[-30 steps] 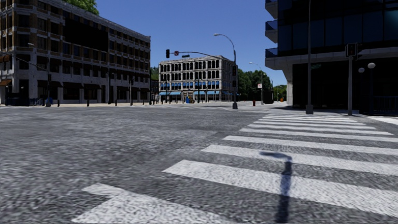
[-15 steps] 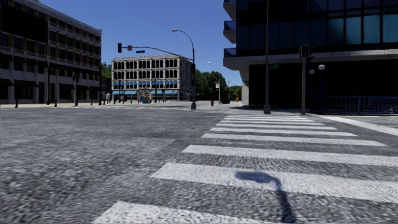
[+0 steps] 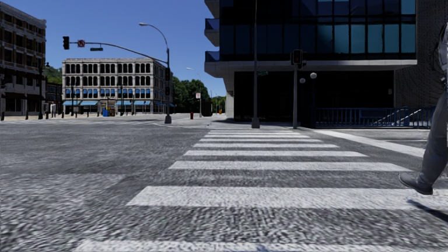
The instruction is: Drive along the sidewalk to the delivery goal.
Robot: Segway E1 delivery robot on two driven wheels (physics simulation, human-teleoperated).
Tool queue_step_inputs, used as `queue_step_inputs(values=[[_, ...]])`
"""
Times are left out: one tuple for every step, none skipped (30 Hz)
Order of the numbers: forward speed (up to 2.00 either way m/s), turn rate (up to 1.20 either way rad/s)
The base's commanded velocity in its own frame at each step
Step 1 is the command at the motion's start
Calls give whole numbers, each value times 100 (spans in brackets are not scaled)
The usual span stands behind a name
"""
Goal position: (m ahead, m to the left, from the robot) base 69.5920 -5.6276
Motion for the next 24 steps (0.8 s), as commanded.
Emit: queue_step_inputs(values=[[199, 0], [199, 0], [199, 0], [199, 0], [199, 0], [199, 0], [199, 0], [199, 0], [199, 0], [199, 0], [199, 0], [199, 0], [199, 0], [199, 0], [199, 0], [199, 0], [199, 0], [199, 0], [199, 0], [199, 0], [199, 0], [199, 0], [199, 0], [199, 0]])
